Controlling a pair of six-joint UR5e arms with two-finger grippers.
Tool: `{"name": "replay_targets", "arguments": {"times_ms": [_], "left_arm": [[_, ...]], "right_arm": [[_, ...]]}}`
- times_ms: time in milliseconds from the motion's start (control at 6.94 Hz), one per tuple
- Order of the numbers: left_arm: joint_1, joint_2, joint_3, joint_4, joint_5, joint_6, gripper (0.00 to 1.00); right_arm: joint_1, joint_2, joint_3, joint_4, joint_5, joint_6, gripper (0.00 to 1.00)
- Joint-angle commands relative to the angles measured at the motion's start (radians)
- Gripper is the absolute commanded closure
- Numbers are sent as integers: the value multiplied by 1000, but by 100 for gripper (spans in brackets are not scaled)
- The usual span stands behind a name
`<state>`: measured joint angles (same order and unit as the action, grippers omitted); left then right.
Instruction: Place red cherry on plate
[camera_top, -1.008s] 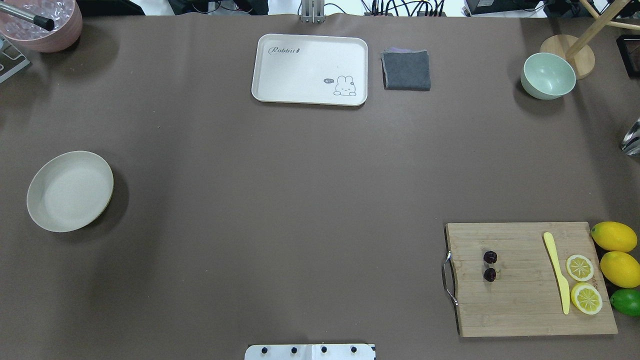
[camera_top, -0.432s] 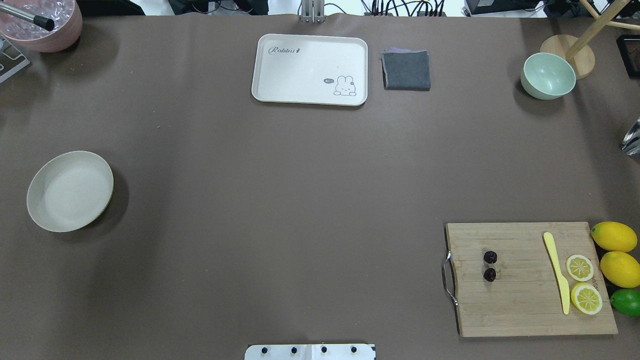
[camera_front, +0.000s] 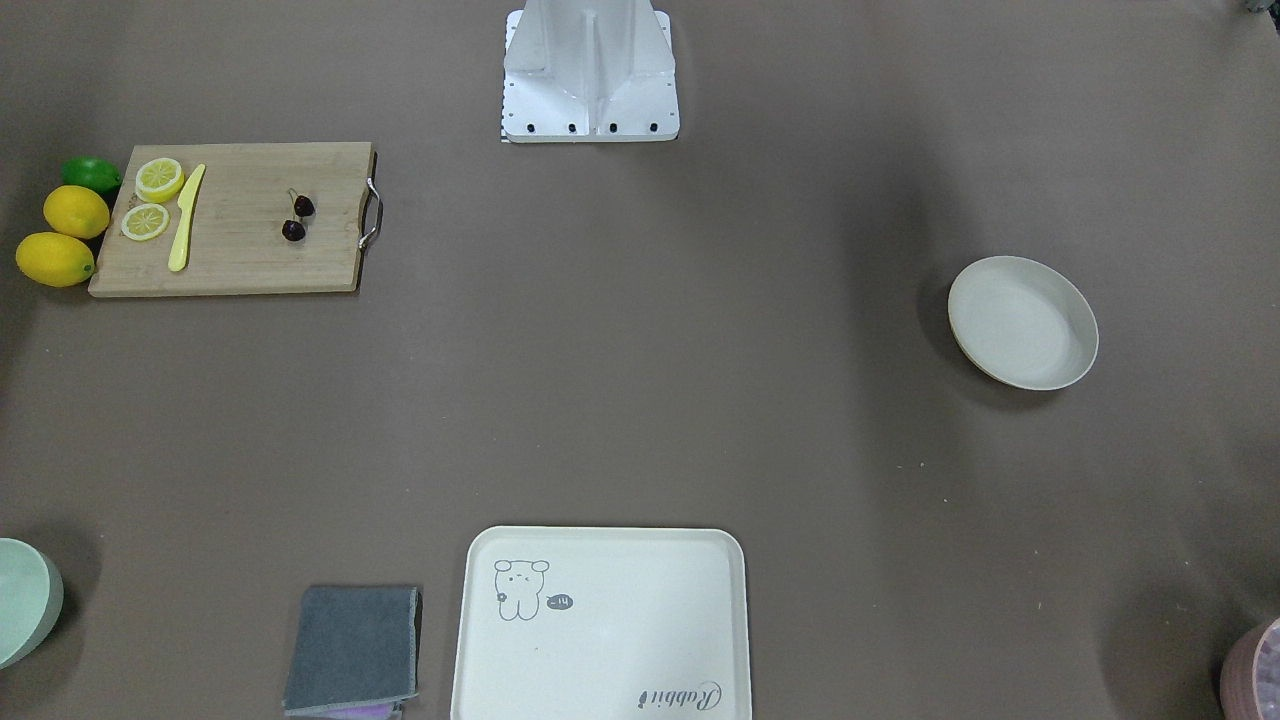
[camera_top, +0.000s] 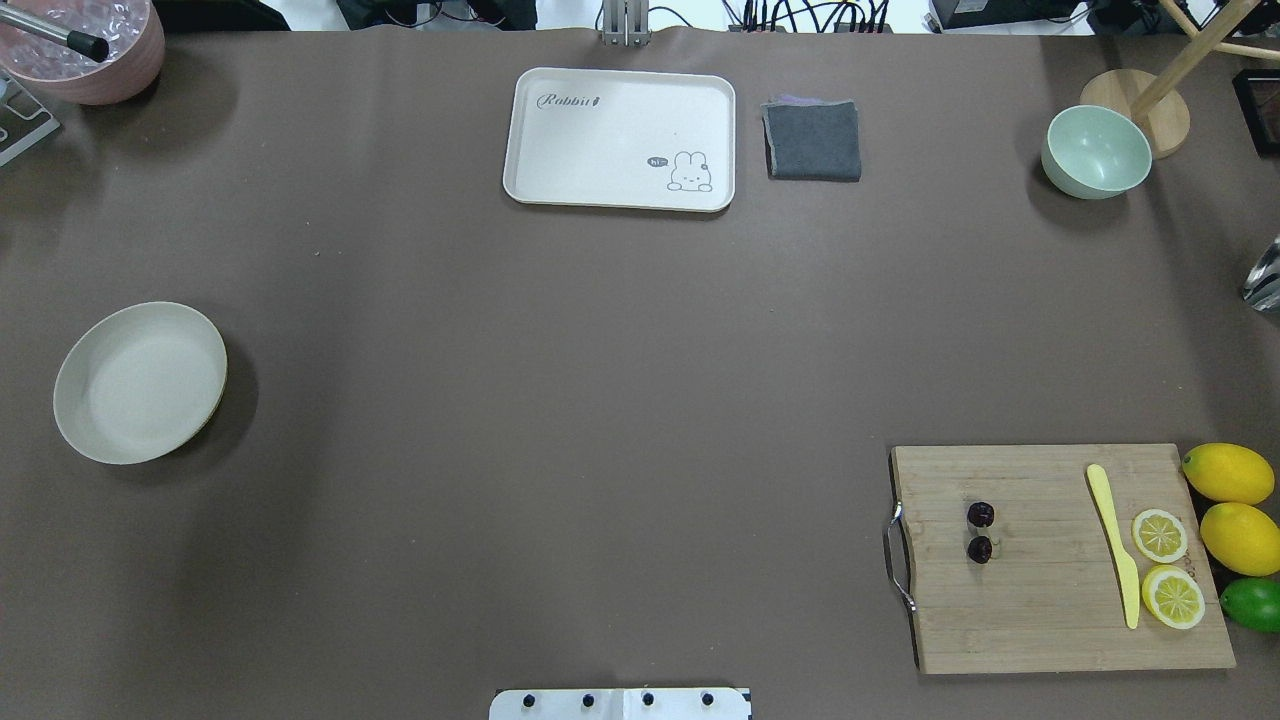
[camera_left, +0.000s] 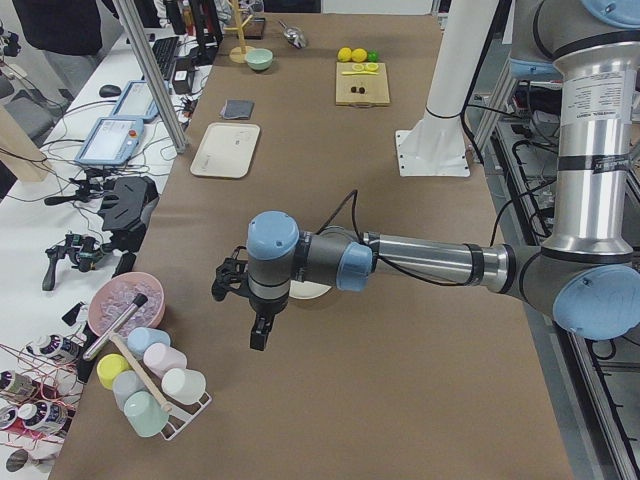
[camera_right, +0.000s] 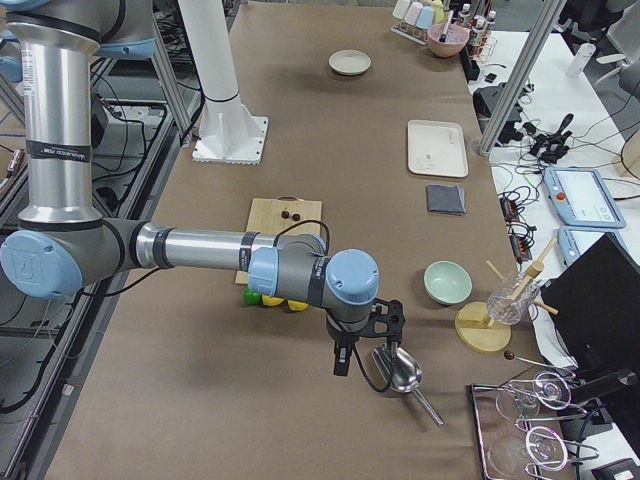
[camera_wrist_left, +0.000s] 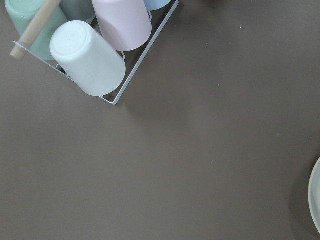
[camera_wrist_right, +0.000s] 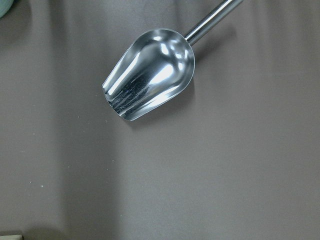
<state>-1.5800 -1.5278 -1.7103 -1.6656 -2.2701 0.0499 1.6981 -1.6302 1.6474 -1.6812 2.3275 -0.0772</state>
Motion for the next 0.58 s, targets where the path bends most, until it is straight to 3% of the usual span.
{"name": "replay_targets", "arguments": {"times_ms": [0, 144, 288, 432], "left_arm": [[82, -9, 9, -40, -14, -119, 2], [177, -3, 20, -186, -55, -306, 2], [307, 3, 84, -367, -48, -420, 2], [352, 2, 192, -555, -58, -470, 2]], "right_arm": [[0, 3, 12, 0, 0, 1, 0], [0, 4, 28, 0, -8, 1, 0], [0, 4, 38, -2, -17, 4, 0], [0, 4, 52, 0, -17, 48, 0]]}}
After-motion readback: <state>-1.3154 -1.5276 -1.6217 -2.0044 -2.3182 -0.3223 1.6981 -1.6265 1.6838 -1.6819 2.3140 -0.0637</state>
